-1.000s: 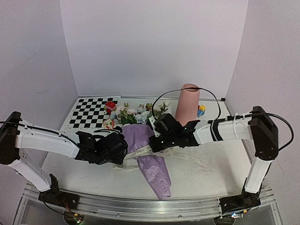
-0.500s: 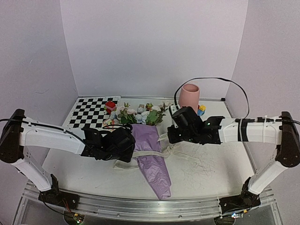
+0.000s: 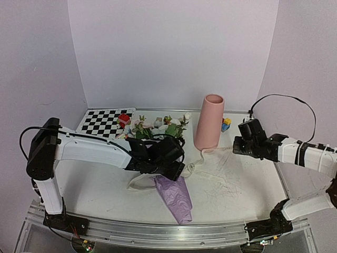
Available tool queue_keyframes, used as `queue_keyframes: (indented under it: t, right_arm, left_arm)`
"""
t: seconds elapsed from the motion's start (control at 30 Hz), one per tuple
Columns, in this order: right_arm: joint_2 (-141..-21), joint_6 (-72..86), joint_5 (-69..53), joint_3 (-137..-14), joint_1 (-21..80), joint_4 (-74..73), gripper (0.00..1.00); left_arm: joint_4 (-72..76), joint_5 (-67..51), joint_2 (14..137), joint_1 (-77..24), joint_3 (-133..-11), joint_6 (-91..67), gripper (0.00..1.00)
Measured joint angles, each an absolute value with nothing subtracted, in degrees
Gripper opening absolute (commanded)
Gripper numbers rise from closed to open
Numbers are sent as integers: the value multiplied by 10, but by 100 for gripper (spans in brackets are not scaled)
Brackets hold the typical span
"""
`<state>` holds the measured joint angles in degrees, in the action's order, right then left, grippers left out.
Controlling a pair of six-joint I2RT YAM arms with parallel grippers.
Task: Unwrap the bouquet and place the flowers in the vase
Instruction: Untie the ribbon from the wrapping paper, then place the ribbon at the center of the board.
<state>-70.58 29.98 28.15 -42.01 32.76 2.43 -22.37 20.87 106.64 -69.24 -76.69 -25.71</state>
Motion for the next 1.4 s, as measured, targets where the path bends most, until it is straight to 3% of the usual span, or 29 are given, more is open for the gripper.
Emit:
queue_keyframes:
  t: [0.03,0.07,0.13,0.43,0.57,0.67,0.77,0.83,1.13,1.4]
  right_arm:
    - [-705,302,278,-413,308,24,54]
    - [-704,304,273,-407,288,22,66]
    - [-704,303,259,-402,254,16,76]
    - [-671,273,155,-401,239,15,76]
    - [-652,266,130,-401,239,17,77]
    - [-648,265,119,-399,239,17,77]
    - [-645,266,111,-395,239,18,76]
    - [-644,266,107,-391,239,21,76]
    - [-645,262,80,-386,239,29,75]
    - [-664,262,40,-386,239,53,73]
  left_arm:
    - [-225,203,1076,-693,-779,-250,71]
    - [-225,197,1088,-693,-793,-243,71]
    - [-223,187,1111,-694,-821,-229,71]
    - [-229,172,1211,-695,-933,-206,67]
    - [-240,179,1250,-695,-972,-208,60]
    - [-263,193,1278,-695,-1006,-209,43]
    - [-281,206,1303,-695,-1032,-212,13]
    - [-292,212,1311,-695,-1040,-214,0]
    - [-315,229,1282,-695,-1030,-231,0]
    - [-313,301,1059,-696,-895,-282,0]
